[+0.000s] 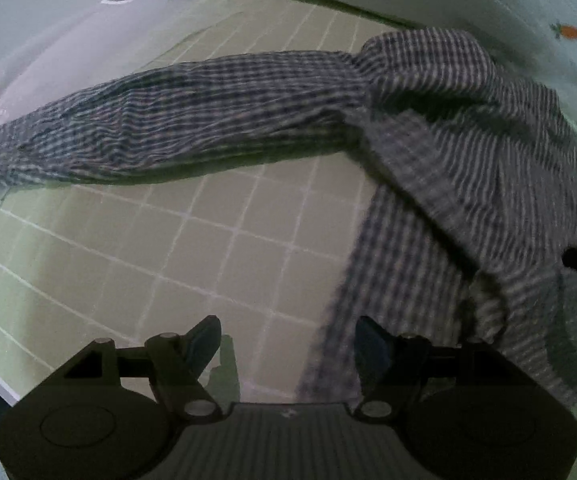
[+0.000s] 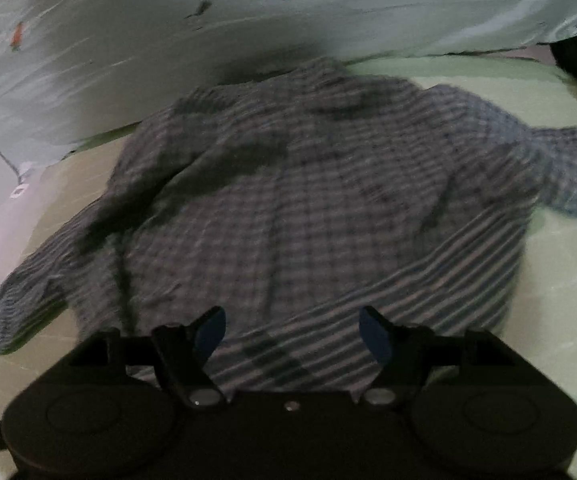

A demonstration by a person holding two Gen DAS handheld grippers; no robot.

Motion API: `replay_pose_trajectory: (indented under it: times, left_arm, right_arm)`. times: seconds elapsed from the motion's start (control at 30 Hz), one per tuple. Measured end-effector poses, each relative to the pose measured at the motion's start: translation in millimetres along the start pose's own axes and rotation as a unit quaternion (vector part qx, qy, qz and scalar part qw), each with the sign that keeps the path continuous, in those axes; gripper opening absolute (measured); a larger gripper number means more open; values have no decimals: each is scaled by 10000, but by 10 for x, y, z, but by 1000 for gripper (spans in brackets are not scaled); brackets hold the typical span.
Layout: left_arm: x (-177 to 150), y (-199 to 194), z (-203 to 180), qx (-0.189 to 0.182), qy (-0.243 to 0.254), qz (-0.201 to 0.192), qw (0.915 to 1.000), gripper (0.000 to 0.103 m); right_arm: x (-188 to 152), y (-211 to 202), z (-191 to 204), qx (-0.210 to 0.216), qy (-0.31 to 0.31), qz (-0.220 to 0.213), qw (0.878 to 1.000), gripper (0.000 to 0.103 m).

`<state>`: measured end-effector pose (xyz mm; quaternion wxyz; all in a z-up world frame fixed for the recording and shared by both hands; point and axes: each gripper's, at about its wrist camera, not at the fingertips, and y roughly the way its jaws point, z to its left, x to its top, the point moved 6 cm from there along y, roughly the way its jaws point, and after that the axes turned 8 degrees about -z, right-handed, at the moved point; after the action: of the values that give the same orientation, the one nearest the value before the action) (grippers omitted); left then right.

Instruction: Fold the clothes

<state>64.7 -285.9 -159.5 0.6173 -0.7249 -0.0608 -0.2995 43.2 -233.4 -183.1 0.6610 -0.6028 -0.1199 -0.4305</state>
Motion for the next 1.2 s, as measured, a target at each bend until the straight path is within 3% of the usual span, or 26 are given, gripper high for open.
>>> replay_pose_trajectory:
  times: [0.2, 0.27, 0.33, 0.43, 0.53, 0.67, 0.77, 1.07, 1.1, 1.2]
  left_arm:
    - [33, -40, 304, -42, 522, -1, 9986, 76]
    - [53, -57, 373, -72, 561, 23, 9984, 76]
    - [61, -88, 408, -167, 581, 11, 9982, 76]
    - [63, -116, 386, -273, 562, -20, 9980, 76]
    - [63, -129, 282, -359, 580, -56, 9977, 76]
    - [71, -166, 34, -528, 546, -125, 9970, 76]
    - [61, -188, -226, -673, 586, -146, 9959, 76]
    - [-133, -171, -906, -1010, 897, 55, 9908, 77]
    - [-162, -165, -958, -1044, 928, 105, 9901, 78]
    - [-248, -145, -1107, -1140, 1021, 246, 9879, 79]
  right_arm:
    - [-259, 22, 429, 54, 334, 81, 9994, 74]
    - [-340, 47, 547, 73, 390, 146, 9991, 68]
    - [-375, 1, 564, 45, 358, 191, 9992, 25]
    - [-396, -109, 550, 53, 327, 173, 9993, 3]
    - [-343, -367, 397, 84, 391, -37, 9992, 2]
    - [-334, -792, 14, -232, 326, -273, 9988, 2]
    - [-401, -1044, -467, -708, 578, -237, 9955, 2]
    - [-543, -1210, -1437, -1487, 1034, 139, 9834, 4]
    - [-559, -1229, -1544, -1572, 1084, 181, 9814, 9]
    - [-543, -1204, -1613, -1490, 973, 234, 9838, 54]
